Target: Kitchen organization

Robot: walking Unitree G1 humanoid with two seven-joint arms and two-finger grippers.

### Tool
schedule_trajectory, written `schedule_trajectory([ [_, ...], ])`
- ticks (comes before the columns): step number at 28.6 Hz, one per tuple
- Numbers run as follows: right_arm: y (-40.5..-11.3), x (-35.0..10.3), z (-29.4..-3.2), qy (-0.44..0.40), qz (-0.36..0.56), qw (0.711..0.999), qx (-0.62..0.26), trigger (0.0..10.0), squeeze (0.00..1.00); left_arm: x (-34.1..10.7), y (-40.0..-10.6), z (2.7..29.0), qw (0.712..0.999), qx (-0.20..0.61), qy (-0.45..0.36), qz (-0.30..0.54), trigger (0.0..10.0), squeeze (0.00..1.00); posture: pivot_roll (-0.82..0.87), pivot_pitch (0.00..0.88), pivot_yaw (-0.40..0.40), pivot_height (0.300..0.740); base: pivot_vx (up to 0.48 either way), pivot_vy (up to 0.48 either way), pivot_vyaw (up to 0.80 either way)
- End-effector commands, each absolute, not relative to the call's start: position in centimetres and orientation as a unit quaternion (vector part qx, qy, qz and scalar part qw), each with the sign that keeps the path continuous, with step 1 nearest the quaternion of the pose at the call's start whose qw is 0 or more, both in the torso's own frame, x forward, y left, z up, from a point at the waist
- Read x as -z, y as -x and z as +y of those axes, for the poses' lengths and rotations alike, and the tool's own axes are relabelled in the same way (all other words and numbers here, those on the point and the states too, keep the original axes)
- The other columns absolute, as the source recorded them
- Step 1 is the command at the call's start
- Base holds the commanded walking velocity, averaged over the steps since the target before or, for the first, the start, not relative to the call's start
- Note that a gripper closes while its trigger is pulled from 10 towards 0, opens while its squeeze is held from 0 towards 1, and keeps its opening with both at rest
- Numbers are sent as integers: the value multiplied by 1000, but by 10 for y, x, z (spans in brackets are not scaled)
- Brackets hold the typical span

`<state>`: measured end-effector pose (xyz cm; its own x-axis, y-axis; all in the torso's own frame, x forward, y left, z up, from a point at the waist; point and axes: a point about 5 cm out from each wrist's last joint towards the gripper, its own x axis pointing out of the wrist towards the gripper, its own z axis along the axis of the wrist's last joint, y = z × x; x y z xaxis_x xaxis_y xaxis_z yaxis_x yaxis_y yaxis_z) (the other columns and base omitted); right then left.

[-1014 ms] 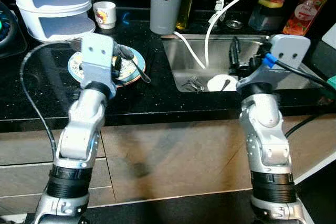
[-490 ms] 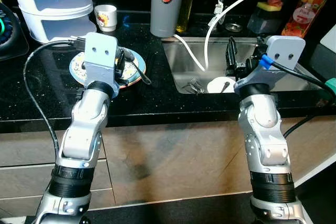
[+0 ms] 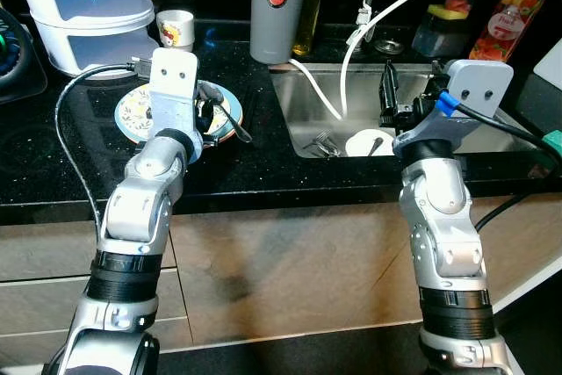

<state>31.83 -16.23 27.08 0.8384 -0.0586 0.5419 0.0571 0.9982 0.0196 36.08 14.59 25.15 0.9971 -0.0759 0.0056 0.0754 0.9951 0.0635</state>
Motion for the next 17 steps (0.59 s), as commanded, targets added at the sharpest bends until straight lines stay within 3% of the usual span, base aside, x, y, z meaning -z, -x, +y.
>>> schedule_trajectory([
  [1,-319,-270,-166,0,-281,959,40,10000,0,-248,-373,154,998,32,-34,34,10000,0,100,0,-47,740,0,0,0],
  [8,-316,-273,-164,-2,-284,958,37,10000,0,-249,-394,159,997,26,-10,68,10000,0,89,1,-42,740,0,0,0],
  [17,-310,-275,-151,-3,-287,958,-2,10000,0,-253,-402,169,995,13,32,93,10000,0,93,76,-46,740,0,0,0],
])
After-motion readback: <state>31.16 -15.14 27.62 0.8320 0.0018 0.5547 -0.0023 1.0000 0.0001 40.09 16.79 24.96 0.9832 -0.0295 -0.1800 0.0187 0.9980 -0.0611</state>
